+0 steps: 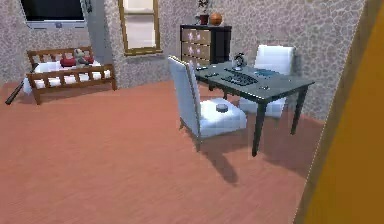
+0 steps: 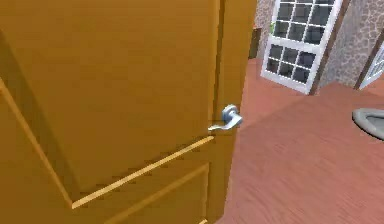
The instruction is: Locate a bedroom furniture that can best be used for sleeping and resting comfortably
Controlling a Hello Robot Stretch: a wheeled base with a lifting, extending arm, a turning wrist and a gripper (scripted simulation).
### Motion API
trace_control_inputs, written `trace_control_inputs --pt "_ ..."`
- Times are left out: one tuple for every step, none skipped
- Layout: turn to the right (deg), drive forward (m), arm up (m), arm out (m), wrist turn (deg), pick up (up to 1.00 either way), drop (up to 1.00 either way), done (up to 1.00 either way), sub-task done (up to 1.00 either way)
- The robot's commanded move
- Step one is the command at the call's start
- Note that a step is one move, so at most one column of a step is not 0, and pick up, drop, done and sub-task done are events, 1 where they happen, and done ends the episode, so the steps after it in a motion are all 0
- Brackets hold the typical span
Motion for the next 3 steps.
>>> trace_control_inputs --pt "-36.0 0.0 0.0 0.0 0.0 0.0 0.0 0.0 0.0" --pt "0.0 1.0 0.0 0.0 0.0 0.0 0.0 0.0 0.0" --pt "0.0 1.0 0.0 0.0 0.0 0.0 0.0 0.0 0.0"
